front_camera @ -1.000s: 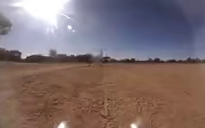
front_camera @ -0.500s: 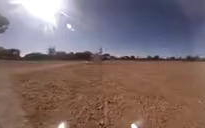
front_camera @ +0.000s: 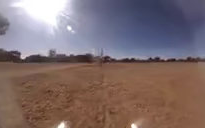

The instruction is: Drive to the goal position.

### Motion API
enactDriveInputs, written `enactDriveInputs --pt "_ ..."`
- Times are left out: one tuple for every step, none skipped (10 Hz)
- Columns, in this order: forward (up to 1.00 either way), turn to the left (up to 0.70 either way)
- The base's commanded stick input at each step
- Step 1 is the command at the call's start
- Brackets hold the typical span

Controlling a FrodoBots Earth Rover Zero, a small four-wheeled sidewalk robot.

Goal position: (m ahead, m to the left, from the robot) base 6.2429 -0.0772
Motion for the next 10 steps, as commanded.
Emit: enactDriveInputs --pt "0.5 0.0" --pt "0.5 0.0" --pt "0.5 0.0" --pt "0.5 0.0" --pt "0.5 0.0" --pt "0.5 0.0" --pt "0.5 0.0" --pt "0.5 0.0" --pt "0.5 0.0" --pt "0.5 0.0"
